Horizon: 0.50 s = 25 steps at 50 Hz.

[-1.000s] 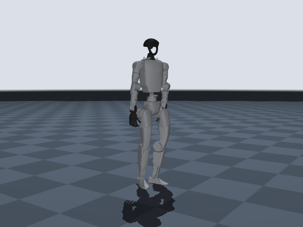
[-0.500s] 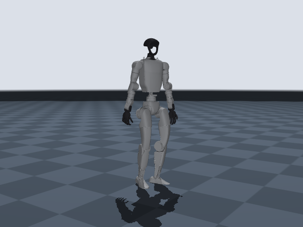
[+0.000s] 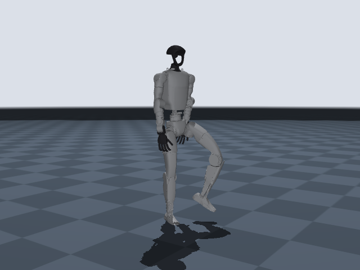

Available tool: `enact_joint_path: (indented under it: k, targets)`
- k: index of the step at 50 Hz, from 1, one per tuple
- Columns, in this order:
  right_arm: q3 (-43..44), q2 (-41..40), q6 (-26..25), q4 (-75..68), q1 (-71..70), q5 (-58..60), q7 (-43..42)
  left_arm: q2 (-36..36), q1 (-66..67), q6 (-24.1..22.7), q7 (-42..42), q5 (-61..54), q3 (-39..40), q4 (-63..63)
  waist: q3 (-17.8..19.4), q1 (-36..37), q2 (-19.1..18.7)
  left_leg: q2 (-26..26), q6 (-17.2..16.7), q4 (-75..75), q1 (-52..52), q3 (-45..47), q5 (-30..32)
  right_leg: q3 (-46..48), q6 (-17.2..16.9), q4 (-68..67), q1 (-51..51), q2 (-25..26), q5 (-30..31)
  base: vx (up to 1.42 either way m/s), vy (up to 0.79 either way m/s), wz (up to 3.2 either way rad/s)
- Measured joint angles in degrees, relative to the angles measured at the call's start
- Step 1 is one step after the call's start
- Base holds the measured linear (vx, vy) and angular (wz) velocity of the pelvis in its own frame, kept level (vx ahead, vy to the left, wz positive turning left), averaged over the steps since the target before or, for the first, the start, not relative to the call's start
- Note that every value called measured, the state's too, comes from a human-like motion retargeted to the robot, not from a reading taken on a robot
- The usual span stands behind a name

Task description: In place motions

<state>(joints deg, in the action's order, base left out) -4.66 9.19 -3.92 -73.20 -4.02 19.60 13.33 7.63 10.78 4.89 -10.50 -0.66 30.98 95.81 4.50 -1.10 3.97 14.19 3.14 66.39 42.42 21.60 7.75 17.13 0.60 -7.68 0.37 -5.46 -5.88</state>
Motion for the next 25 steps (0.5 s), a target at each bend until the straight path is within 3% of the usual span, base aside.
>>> enact_joint_path:
  k: [3,5,7,8,10,12,13,16,20,25]
  targets:
    - [0.41,-0.36,-0.32,-1.51,3.36,1.44,-0.31,0.24,-0.11,-0.49,0.33,-0.16,-0.22,-1.95,-3.54,-1.30,-1.56,-4.99,-3.53,-17.39,-14.02,-1.66,2.83,1.62,-0.96,0.16,0.04,0.94,-1.04,0.24,0.03,0.07]
    - [1.42,-0.11,-0.43,-4.37,5.10,3.45,0.21,1.00,-1.50,0.22,0.76,-0.59,-0.70,-2.57,-3.24,-4.00,-3.45,-9.33,-4.00,-33.38,-26.76,-4.91,6.46,3.64,-1.70,-2.44,2.11,2.13,-3.34,0.37,-0.01,0.45]
    - [1.96,0.33,-0.77,-6.61,7.58,3.88,0.55,1.60,-2.92,0.12,1.38,-0.90,-1.82,-3.08,-2.96,-5.39,-5.35,-11.10,-3.97,-49.34,-38.31,-4.98,-3.55,3.38,-2.90,-6.87,2.10,4.47,-2.20,0.37,0.05,0.35]
    - [2.63,0.79,-1.06,-7.77,8.66,4.23,0.71,1.77,-4.04,0.17,1.64,-1.14,-2.78,-3.12,-2.54,-6.70,-5.93,-10.59,-2.41,-54.44,-42.92,-1.36,-8.78,4.23,-3.86,-10.44,1.58,4.81,1.08,0.21,0.12,0.42]
    - [4.18,1.55,-2.50,-10.11,8.99,5.08,1.06,1.90,-8.78,0.93,1.94,-1.59,-3.91,-2.50,-3.88,-8.45,-8.13,-7.88,-1.96,-60.10,-43.94,3.12,-11.06,6.43,-8.66,-26.20,-7.34,1.63,13.29,-0.13,0.10,0.28]
    - [5.20,1.86,-3.30,-11.66,8.36,3.33,-0.21,1.77,-13.64,0.89,2.99,-1.62,-3.61,-4.45,-0.98,-10.72,-9.46,-6.59,-1.93,-61.17,-41.77,-1.07,-8.35,-2.11,-12.51,-48.45,-22.19,2.03,17.08,-0.34,0.04,0.29]
    - [5.19,2.22,-3.14,-12.55,8.44,1.56,-1.43,2.05,-15.06,0.28,3.08,-2.57,-4.94,-6.48,0.52,-11.60,-9.25,-6.77,-1.76,-61.66,-41.93,-2.23,-7.46,-8.88,-14.78,-53.95,-27.21,6.46,15.89,-0.27,0.08,0.38]
    - [3.78,2.54,-3.32,-16.44,6.92,-1.84,-1.20,5.64,-20.85,0.65,1.05,-2.88,-8.61,-11.13,1.93,-17.06,-9.86,-5.46,-1.57,-61.85,-39.06,-1.91,-7.00,-8.75,-13.02,-70.10,-42.26,2.62,11.60,-0.32,0.10,0.64]
    - [4.37,2.61,-5.28,-19.71,8.51,0.26,0.68,6.49,-22.20,-0.74,4.73,1.87,-8.21,-15.08,0.33,-20.56,-11.83,-3.34,-1.80,-61.68,-36.29,-4.68,-6.87,-9.98,-11.82,-78.40,-53.02,2.93,5.44,0.02,-0.03,0.39]
    - [5.12,2.41,-4.21,-18.59,11.18,0.40,-0.22,6.19,-23.32,-1.14,3.70,0.07,-11.24,-14.03,-0.45,-17.87,-9.17,-6.18,-1.59,-63.66,-39.76,-2.42,-7.20,-9.70,-10.63,-73.37,-45.87,0.88,4.32,0.13,0.01,-0.18]
